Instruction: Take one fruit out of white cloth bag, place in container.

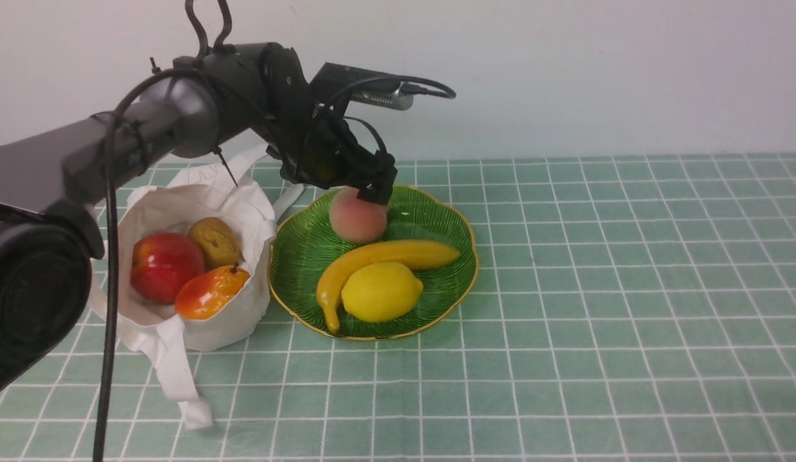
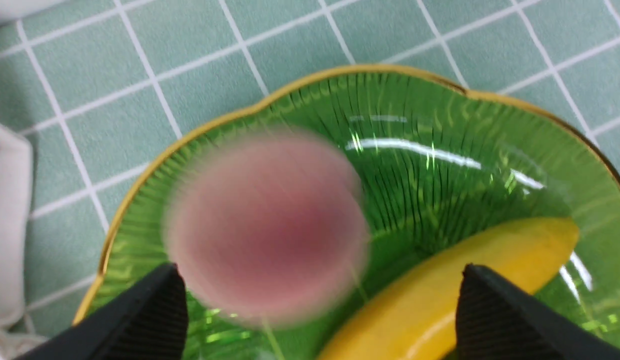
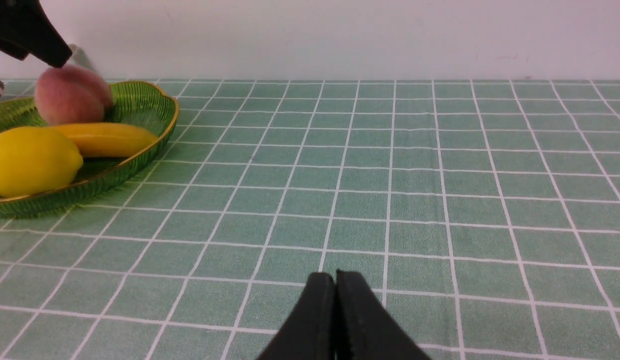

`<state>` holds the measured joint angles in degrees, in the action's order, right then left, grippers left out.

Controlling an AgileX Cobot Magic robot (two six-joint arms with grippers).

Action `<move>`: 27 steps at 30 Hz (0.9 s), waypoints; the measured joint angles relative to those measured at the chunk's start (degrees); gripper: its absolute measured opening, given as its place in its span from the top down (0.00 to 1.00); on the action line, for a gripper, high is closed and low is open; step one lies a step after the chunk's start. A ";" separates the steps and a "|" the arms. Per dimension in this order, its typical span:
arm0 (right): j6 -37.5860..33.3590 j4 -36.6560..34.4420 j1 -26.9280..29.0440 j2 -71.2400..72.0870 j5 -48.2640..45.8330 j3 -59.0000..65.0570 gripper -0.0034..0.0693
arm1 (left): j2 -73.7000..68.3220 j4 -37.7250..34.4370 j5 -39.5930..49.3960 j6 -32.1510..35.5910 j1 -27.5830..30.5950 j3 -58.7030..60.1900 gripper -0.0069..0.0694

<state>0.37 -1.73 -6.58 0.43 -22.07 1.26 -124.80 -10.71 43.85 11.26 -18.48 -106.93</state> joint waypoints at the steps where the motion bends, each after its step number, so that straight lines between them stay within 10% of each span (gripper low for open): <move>1: 0.00 0.00 0.00 0.00 0.00 0.00 0.97 | 0.45 0.14 0.63 0.00 0.00 0.00 0.02; 5: 0.00 0.00 0.00 0.00 0.00 0.00 0.97 | 5.37 3.24 4.66 -1.11 0.00 0.00 0.19; 7: 0.00 0.00 0.00 0.00 0.00 0.00 0.97 | 11.32 6.99 8.73 -4.38 0.00 0.00 0.52; 12: 0.00 0.00 0.00 0.00 0.00 0.00 0.97 | 24.72 10.01 13.69 -8.98 0.00 -0.05 0.88; 27: 0.00 0.00 0.00 0.00 0.00 0.00 0.97 | 68.17 17.87 8.23 -16.73 0.00 24.27 0.92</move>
<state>0.37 -1.73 -6.58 0.43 -22.07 1.26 -56.62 7.16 52.08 -5.47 -18.48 -82.66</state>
